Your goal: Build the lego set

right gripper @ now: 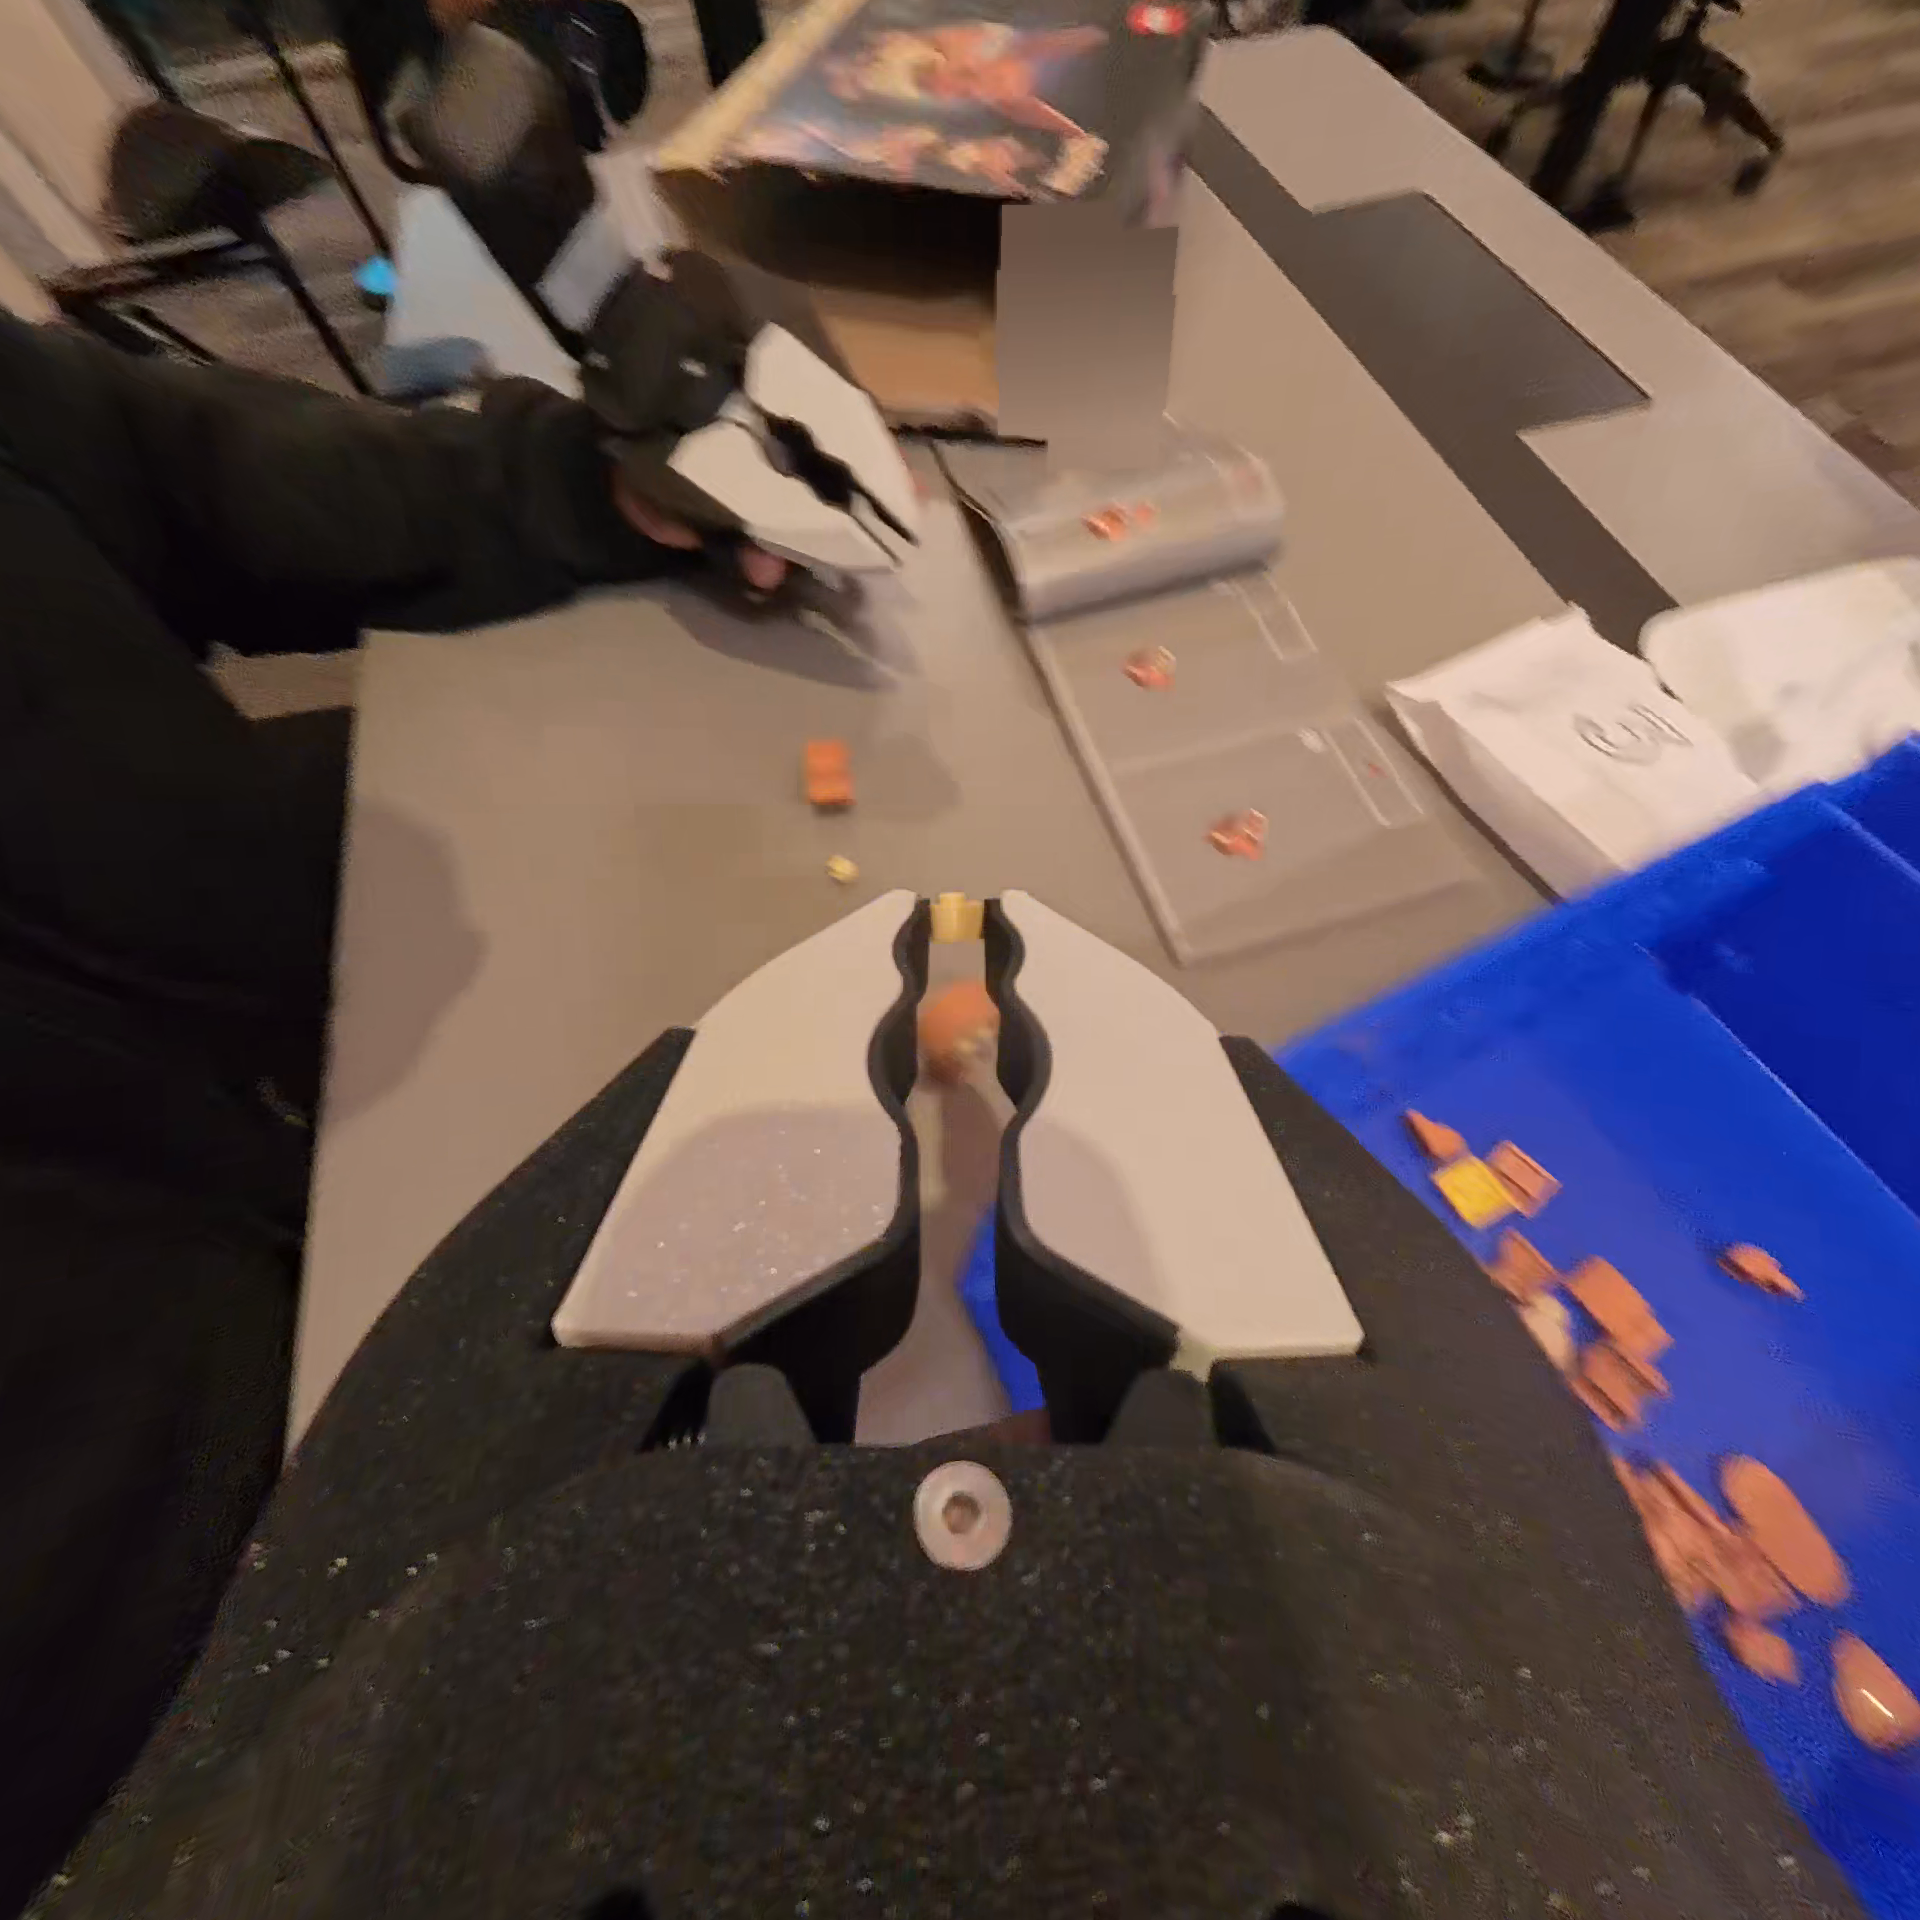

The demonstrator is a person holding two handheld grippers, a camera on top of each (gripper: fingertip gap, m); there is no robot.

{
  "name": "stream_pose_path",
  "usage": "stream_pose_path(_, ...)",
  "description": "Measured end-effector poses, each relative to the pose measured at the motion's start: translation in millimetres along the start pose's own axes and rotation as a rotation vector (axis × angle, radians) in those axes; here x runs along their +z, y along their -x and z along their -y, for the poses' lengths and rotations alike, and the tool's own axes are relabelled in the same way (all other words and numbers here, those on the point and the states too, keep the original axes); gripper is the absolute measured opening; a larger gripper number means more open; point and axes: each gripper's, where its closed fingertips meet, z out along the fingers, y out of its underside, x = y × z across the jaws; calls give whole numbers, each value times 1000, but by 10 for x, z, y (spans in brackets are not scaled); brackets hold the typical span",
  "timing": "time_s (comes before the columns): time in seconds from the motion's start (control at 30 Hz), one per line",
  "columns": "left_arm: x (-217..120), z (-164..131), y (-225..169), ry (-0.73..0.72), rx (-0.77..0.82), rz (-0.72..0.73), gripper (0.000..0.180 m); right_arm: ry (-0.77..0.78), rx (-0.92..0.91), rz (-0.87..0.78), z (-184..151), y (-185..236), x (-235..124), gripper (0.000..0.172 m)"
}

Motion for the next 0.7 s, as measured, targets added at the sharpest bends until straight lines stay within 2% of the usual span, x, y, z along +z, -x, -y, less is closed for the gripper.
stream_pose_path(0.07, -16, 18, -56, -2, -42, -48, 7, -25, -16, 47, 99, 318, 145, 10)
stream_pose_path(0.17, -39, 42, -167, 2, -106, -131, 7, -6, -18, 86, 75, 650, 533, 10)
stream_pose_path(0.3, -77, 69, -335, 12, -150, -233, 7, 114, 20, 69, -312, 766, 1155, 10)
stream_pose_path(0.37, -86, 56, -382, 26, -146, -255, 8, 177, 15, 34, -505, 756, 1334, 10)
stream_pose_path(0.5, -71, 26, -419, 52, -143, -278, 8, 217, -47, -50, -653, 644, 1417, 10)
stream_pose_path(0.7, -42, -17, -444, 89, -165, -309, 8, 223, -50, -66, -770, 581, 1460, 10)
